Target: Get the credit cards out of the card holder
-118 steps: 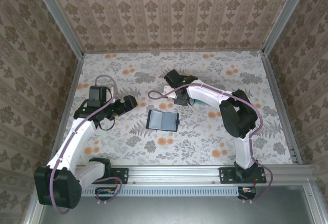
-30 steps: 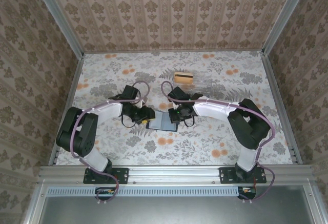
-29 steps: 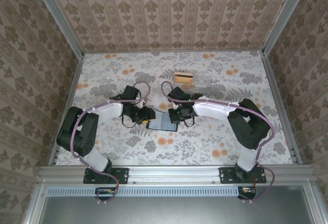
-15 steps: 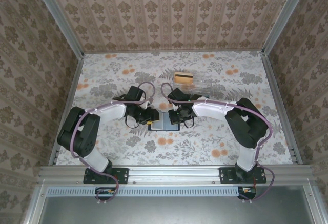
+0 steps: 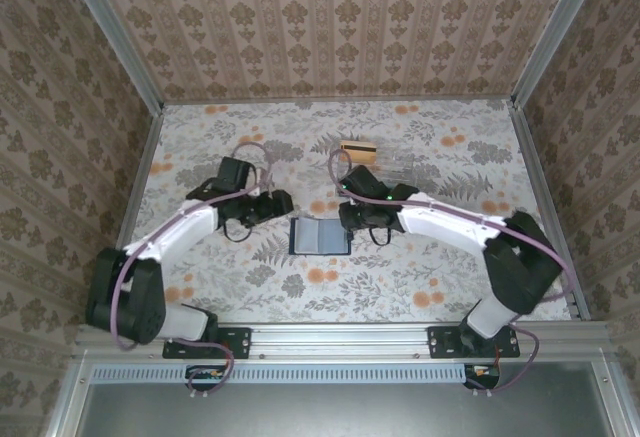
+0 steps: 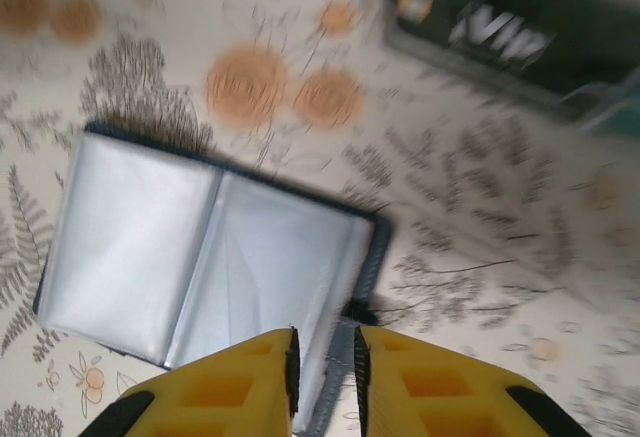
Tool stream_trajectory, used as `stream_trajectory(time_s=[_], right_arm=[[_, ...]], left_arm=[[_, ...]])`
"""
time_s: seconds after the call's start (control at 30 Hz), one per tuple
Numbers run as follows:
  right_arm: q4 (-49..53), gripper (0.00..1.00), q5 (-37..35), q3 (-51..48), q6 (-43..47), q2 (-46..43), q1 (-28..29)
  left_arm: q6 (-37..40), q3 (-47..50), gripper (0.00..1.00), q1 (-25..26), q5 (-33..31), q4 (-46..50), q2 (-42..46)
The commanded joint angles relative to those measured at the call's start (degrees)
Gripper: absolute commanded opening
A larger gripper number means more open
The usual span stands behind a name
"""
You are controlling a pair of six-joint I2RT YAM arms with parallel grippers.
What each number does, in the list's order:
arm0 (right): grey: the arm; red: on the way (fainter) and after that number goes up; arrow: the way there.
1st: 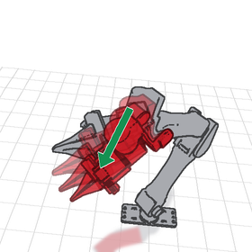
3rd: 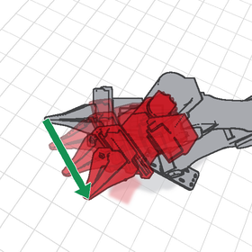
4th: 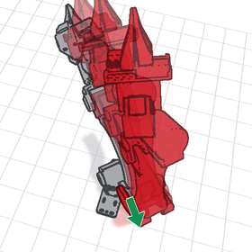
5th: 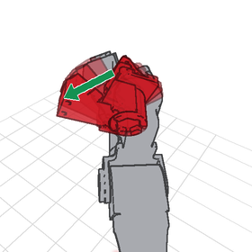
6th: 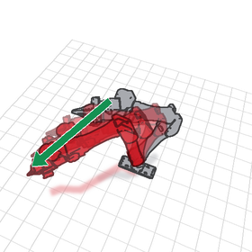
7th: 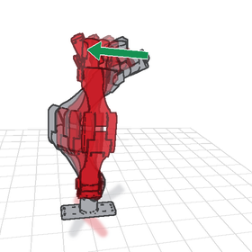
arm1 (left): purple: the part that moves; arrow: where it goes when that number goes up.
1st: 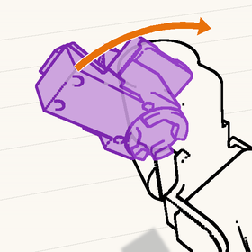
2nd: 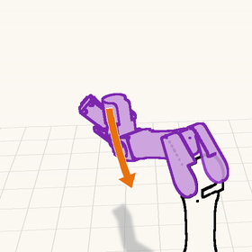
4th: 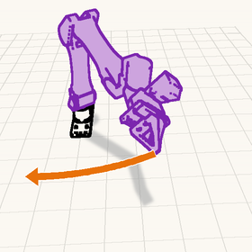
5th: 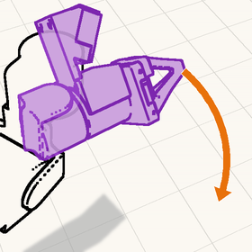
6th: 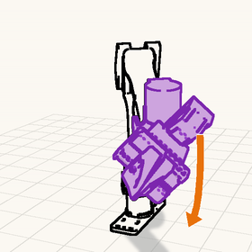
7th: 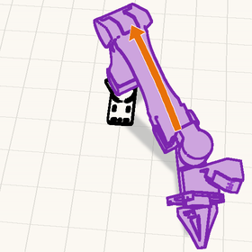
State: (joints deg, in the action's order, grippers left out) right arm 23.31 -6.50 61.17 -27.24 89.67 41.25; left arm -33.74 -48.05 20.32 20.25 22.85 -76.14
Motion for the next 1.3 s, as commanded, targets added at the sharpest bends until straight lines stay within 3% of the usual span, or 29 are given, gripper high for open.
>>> stream_trajectory(time_s=[0.0, 0.13, 0.2, 0.43, 0.47, 0.57, 0.7, 0.8, 0.87, 1.0, 1.13, 1.27], right_arm=[[1.3, 0.29, -13.3, -3.2, 0.7, -6.7, -0.7], [-3.2, 0.5, -22.7, -8.9, 1.8, -16.0, -1.8], [-6.3, 0.66, -26.6, -12.7, 2.9, -20.3, -2.9], [-20.2, 0.88, -31.0, -23.6, 10.3, -29.5, -12.3], [-24.5, 0.98, -31.2, -25.7, 12.4, -30.3, -13.3], [-35.5, 1.0, -29.8, -31.9, 16.6, -30.2, -19.0], [-36.6, 1.0, -26.0, -32.4, 14.9, -26.9, -28.1], [-46.0, 1.0, -22.2, -34.2, 18.6, -23.1, -32.1], [-51.2, 1.0, -21.7, -34.8, 20.7, -19.1, -33.8], [-60.4, 1.0, -16.2, -35.9, 21.7, -12.1, -37.8], [-69.9, 1.0, -11.6, -37.9, 21.5, -5.7, -39.1], [-70.3, 1.0, -5.8, -38.1, 23.3, -4.5, -39.2]], left_arm=[[0.6, -0.1, 0.97, -2.5, -12.6, 4.4, 6.6], [1.9, 1.7, 1.0, -4.9, -27.0, 4.7, 14.7], [4.3, 3.3, 1.0, -6.0, -31.7, 2.7, 17.8], [15.6, 8.9, 1.0, -8.0, -47.4, -7.5, 19.5], [17.4, 9.8, 1.0, -8.4, -49.3, -9.4, 18.6], [20.1, 12.5, 1.0, -10.7, -53.3, -15.9, 14.2], [22.9, 14.5, 1.0, -14.6, -50.4, -24.6, 6.7], [22.8, 16.4, 1.0, -16.4, -48.6, -34.1, 0.4], [25.7, 15.1, 1.0, -17.4, -43.4, -36.3, -2.7], [29.3, 15.0, 1.0, -17.3, -41.9, -45.4, -6.7], [32.4, 18.3, 1.0, -18.0, -36.0, -58.0, -9.4], [35.3, 22.4, 1.0, -17.7, -29.3, -65.5, -9.5]])
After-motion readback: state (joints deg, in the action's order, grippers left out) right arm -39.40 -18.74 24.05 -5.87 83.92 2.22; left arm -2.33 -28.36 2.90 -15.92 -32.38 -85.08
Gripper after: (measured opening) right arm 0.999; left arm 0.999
